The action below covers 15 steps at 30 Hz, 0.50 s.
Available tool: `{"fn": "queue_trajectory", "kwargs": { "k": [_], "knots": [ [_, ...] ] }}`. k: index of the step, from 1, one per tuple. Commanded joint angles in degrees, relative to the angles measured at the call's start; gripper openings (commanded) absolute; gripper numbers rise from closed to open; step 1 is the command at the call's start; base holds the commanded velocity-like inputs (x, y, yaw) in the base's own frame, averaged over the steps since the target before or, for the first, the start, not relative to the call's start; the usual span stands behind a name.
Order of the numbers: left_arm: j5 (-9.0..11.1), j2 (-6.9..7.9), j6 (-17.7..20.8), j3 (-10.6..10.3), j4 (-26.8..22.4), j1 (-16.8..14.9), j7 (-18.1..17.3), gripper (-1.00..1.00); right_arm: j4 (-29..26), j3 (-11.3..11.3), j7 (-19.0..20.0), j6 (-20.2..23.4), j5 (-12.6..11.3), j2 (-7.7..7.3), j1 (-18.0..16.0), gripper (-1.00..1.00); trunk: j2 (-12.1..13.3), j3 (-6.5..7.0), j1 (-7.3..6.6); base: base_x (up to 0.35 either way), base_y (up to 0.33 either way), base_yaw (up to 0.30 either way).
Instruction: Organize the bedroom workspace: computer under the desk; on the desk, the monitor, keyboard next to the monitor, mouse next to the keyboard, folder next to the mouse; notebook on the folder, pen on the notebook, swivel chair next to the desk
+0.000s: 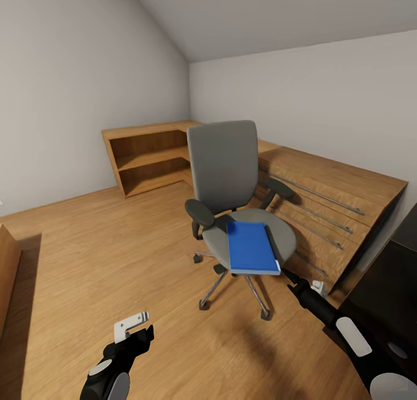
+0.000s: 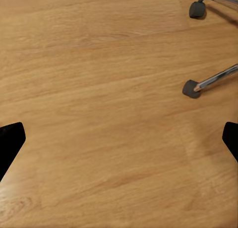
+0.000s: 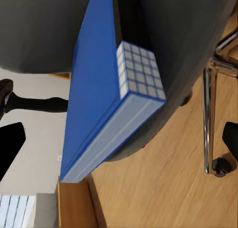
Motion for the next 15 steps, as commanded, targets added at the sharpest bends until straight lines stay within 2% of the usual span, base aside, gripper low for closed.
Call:
{"fn": "queue_trajectory", "kwargs": {
  "k": [1,13,15],
  "knots": [
    [0.60,0.01,0.09,-0.07,-0.06,-0.04,0.56,1.00,0.00,-0.12,0.24,0.49,-0.42,0.01,-0.03,1.00,-0.44,-0.24,0.22,0.000,0.000,0.000],
    [0.60,0.01,0.07,-0.07,0.00,-0.04,0.56,1.00,0.04,-0.17,1.07,0.49,-0.37,-0.07,-0.03,1.00,-5.25,-2.39,2.85,0.000,0.000,0.000],
    [0.60,0.01,0.09,-0.07,0.01,-0.04,0.56,1.00,0.05,-0.15,1.08,0.49,-0.37,-0.07,-0.03,1.00,-5.25,-2.39,2.85,0.000,0.000,0.000]
  ]
}}
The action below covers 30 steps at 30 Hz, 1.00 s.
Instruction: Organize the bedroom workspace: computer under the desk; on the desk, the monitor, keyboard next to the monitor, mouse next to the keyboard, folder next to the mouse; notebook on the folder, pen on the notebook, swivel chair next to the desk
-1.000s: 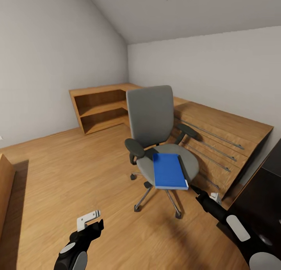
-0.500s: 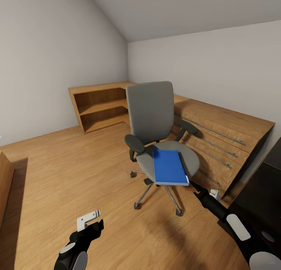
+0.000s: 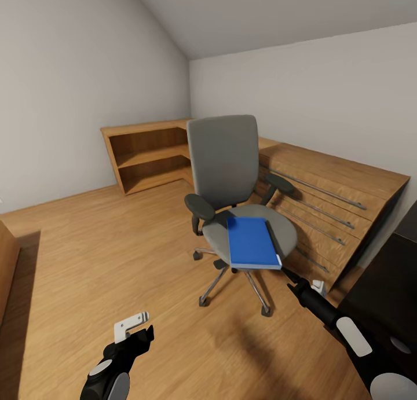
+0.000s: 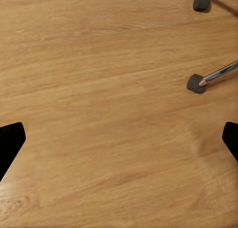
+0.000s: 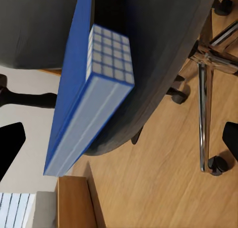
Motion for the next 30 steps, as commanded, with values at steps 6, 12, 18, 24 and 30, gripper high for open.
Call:
{"fn": "queue_trajectory", "kwargs": {
  "k": [6,12,18,24,30],
  "knots": [
    [0.60,0.07,0.06,-0.12,0.18,-0.03,0.23,1.00,0.02,-0.10,0.13,0.48,-0.40,0.01,-0.03,1.00,-0.02,-0.05,-0.01,0.000,0.000,0.000],
    [0.60,0.25,-0.07,-0.08,0.90,-0.03,0.03,1.00,0.02,-0.06,0.15,0.48,-0.40,0.05,-0.03,1.00,-0.02,-0.05,-0.01,0.030,0.013,0.000],
    [0.66,0.29,-0.06,-0.07,1.02,-0.03,0.04,1.00,0.02,-0.07,0.15,0.48,-0.40,0.04,-0.03,1.00,-0.02,-0.05,-0.01,0.136,0.066,0.000],
    [0.65,0.32,-0.03,-0.07,1.03,-0.03,0.04,1.00,0.02,-0.06,0.15,0.48,-0.40,0.05,-0.03,1.00,-0.02,-0.05,-0.01,0.033,0.016,0.000],
    [0.61,0.32,-0.05,-0.07,1.03,-0.03,0.04,1.00,0.02,-0.01,0.15,0.48,-0.40,0.09,-0.03,1.00,-0.02,-0.05,-0.01,0.130,0.063,0.000]
  ]
}}
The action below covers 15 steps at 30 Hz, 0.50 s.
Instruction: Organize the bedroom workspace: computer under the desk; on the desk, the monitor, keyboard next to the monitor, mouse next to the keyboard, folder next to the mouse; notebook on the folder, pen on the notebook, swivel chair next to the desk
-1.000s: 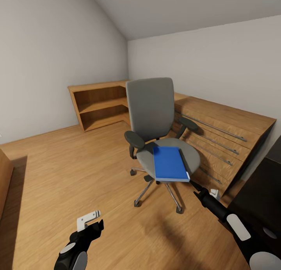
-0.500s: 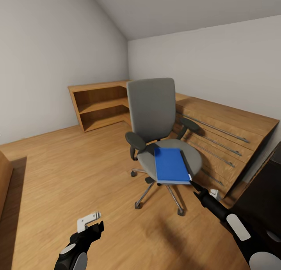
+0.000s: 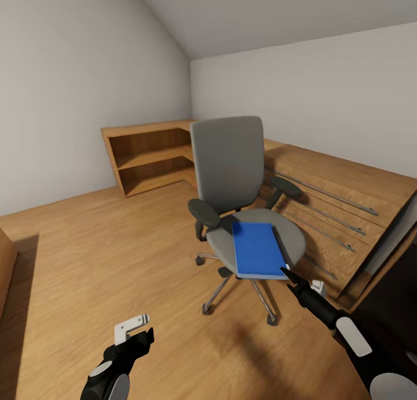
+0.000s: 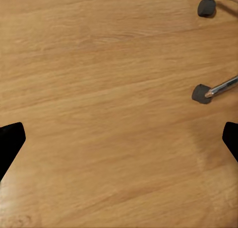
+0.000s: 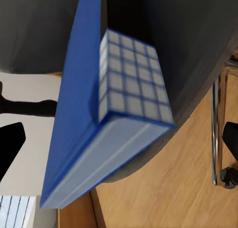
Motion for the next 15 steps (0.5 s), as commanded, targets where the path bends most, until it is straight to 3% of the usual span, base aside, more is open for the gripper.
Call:
{"fn": "queue_trajectory", "kwargs": {
  "k": [1,15],
  "knots": [
    [0.60,0.02,0.12,-0.07,-0.07,-0.03,0.56,1.00,0.01,-0.11,0.05,0.48,-0.40,0.01,-0.03,1.00,-0.02,-0.05,0.00,0.058,0.027,0.000],
    [0.59,0.04,0.15,-0.03,-0.07,-0.03,0.55,1.00,0.08,-0.10,0.05,0.48,-0.49,0.01,-0.03,1.00,-0.02,-0.05,0.00,0.044,0.005,0.000]
  ]
}}
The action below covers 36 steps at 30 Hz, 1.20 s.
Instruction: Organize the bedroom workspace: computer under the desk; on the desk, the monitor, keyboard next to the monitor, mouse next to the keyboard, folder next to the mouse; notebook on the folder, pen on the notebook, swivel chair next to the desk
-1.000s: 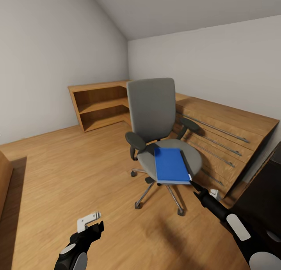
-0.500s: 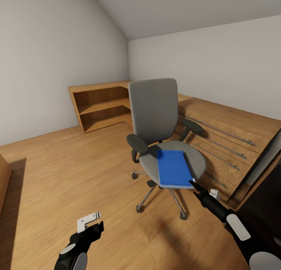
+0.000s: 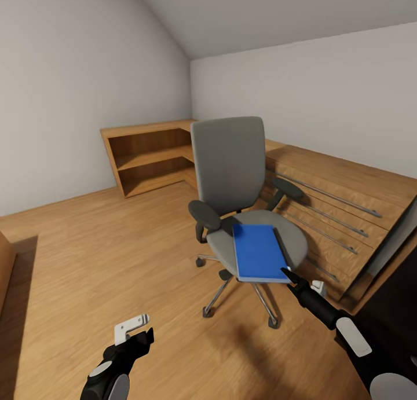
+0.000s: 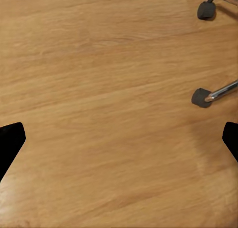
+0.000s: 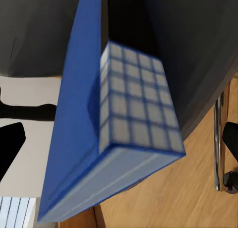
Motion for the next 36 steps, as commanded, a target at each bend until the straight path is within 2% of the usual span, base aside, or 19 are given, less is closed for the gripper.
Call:
{"fn": "queue_trajectory", "kwargs": {
  "k": [1,16,17,24,36],
  "knots": [
    [0.60,0.01,0.12,-0.05,-0.07,-0.03,0.58,1.00,0.02,-0.11,0.05,0.48,-0.41,0.01,-0.03,1.00,-0.02,-0.05,0.00,0.030,0.000,0.000],
    [0.56,0.02,0.16,-0.03,-0.07,-0.03,0.64,1.00,0.03,-0.11,-0.02,0.91,-0.41,0.01,-0.03,1.00,-0.02,-0.05,0.00,0.006,0.000,0.000],
    [0.58,0.02,0.16,-0.04,-0.07,-0.03,0.64,1.00,0.03,-0.11,-0.03,0.94,-0.41,0.01,-0.03,-1.00,-0.02,-0.05,0.00,0.000,0.000,0.000],
    [0.60,0.01,0.25,-0.03,-0.07,-0.03,0.65,1.00,0.03,-0.10,0.03,1.00,-0.41,0.00,-0.03,-1.00,-0.02,-0.05,0.00,0.000,0.000,0.000],
    [0.52,-0.06,0.16,-0.11,-0.07,-0.03,0.89,1.00,-0.01,-0.21,0.21,0.84,-0.41,-0.16,-0.03,-1.00,4.79,2.10,-2.64,0.000,0.000,0.000]
  ]
}}
